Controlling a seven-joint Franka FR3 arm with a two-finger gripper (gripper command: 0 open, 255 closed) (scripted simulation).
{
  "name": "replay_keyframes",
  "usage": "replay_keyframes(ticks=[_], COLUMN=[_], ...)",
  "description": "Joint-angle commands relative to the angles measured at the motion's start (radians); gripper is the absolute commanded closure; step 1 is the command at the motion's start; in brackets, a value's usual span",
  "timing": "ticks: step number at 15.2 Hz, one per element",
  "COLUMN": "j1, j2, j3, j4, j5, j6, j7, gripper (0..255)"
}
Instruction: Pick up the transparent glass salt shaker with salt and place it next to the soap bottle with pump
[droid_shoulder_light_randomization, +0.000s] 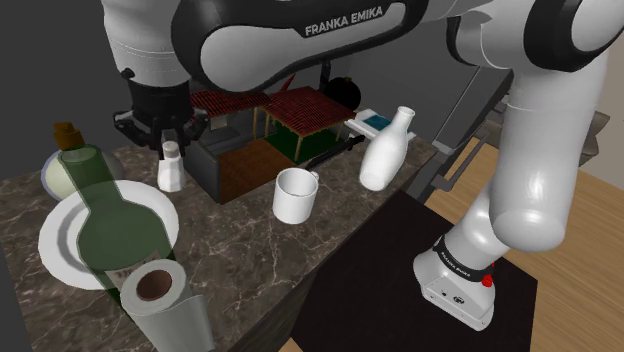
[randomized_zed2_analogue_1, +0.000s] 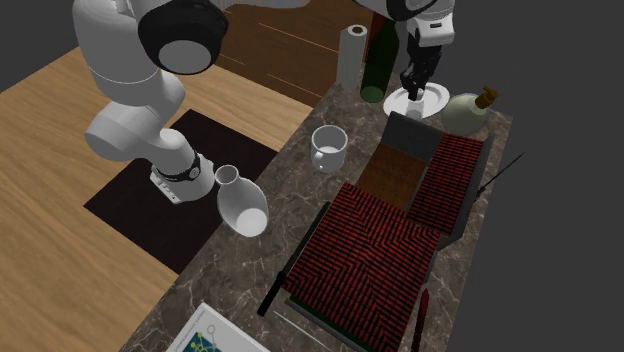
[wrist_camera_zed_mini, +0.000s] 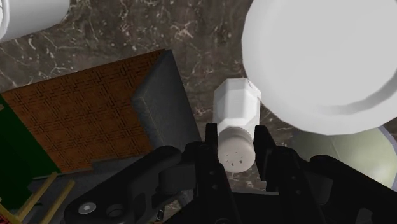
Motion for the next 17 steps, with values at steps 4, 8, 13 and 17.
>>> replay_keyframes(ticks=[4,8,13,17], j1=[0.001,0.004,0.008,0.008], j2=[0.020,0.038,0.055,0.055], j3=[-0.012,-0.022,-0.032,-0.032], j4=[-0.042,-0.071,-0.093,-0.093], j5=[-0.022,-0.042,-0.060,-0.060], j6=[0.056,0.097,0.130,0.130], j7=[0.022,0.040,0.056,0.056], gripper=[255,255,255,255])
